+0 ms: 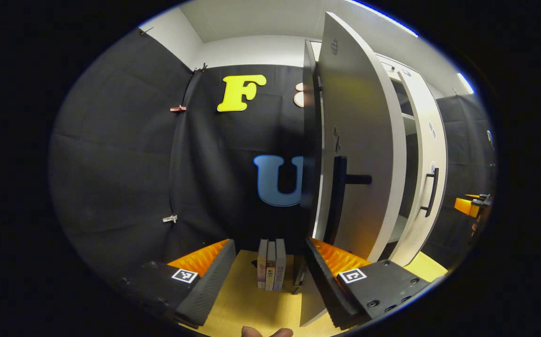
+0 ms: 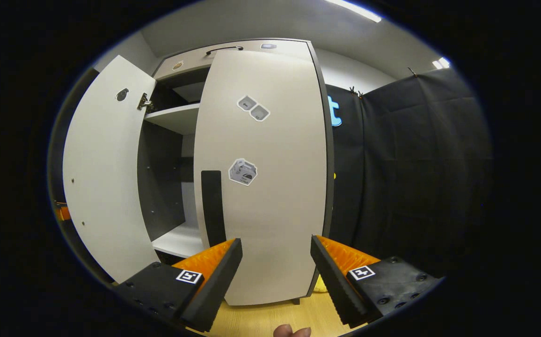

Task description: Grasp the bottle in the cabinet with the left hand and place it on the coaster, then close the right door with the right hand and the left door with the left hand.

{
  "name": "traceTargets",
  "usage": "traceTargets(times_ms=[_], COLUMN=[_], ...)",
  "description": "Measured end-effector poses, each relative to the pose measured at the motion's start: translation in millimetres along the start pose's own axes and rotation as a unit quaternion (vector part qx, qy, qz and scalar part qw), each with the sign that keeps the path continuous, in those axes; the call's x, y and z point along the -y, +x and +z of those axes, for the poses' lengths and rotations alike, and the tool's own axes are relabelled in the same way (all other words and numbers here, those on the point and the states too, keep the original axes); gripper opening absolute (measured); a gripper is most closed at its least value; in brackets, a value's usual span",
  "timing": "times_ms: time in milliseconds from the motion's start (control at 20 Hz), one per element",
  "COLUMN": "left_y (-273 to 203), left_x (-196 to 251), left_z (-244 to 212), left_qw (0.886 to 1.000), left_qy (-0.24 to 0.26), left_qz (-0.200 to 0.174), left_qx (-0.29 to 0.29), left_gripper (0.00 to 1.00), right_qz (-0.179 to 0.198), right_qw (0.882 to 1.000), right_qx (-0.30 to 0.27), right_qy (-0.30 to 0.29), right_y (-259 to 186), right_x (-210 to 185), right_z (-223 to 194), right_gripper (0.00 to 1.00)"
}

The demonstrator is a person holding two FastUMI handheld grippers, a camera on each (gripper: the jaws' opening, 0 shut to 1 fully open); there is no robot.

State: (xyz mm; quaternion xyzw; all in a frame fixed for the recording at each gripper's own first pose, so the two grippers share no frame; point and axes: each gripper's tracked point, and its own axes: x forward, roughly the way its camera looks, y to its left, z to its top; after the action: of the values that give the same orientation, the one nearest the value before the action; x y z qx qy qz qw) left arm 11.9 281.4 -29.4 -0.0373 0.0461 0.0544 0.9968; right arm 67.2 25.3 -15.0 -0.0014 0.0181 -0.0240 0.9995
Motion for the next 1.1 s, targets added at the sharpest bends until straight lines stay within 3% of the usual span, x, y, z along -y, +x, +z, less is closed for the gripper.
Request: traceTargets(times_ms=[300, 450, 500, 550, 750, 800, 850, 1100], left_y=[-12, -12, -11, -12, -12, -11, -10, -3], left_x=[16, 31, 40, 48, 73, 77, 82, 117], left_z=[0, 2, 3, 3, 3, 3, 3, 4], left_qw=[1.0, 1.0, 1.0, 1.0, 1.0, 1.0, 1.0, 0.999], left_qy=[-0.007, -0.001, 0.0, -0.001, -0.012, -0.014, -0.014, -0.013], left_qz=[0.01, -0.003, -0.01, -0.016, -0.016, -0.018, -0.019, -0.034], left_qx=[-0.004, -0.005, -0.005, -0.005, -0.002, -0.004, -0.005, -0.007], left_gripper=[0.94, 0.98, 0.94, 0.97, 0.94, 0.98, 0.94, 0.94], right_qz=[0.003, 0.005, 0.006, 0.006, 0.01, 0.01, 0.011, 0.017], right_qw=[1.0, 1.0, 1.0, 1.0, 1.0, 1.0, 1.0, 1.0], right_qx=[0.004, 0.0, 0.0, 0.001, 0.007, 0.006, 0.005, -0.002], right_qy=[0.01, 0.008, 0.007, 0.004, -0.002, -0.002, -0.001, 0.006], right_y=[-10, -14, -15, -17, -24, -25, -27, -30], right_x=[8, 15, 18, 22, 34, 37, 39, 48], right_z=[5, 3, 3, 4, 11, 10, 11, 5], right_gripper=[0.98, 0.97, 0.97, 0.98, 0.97, 0.97, 0.97, 0.97])
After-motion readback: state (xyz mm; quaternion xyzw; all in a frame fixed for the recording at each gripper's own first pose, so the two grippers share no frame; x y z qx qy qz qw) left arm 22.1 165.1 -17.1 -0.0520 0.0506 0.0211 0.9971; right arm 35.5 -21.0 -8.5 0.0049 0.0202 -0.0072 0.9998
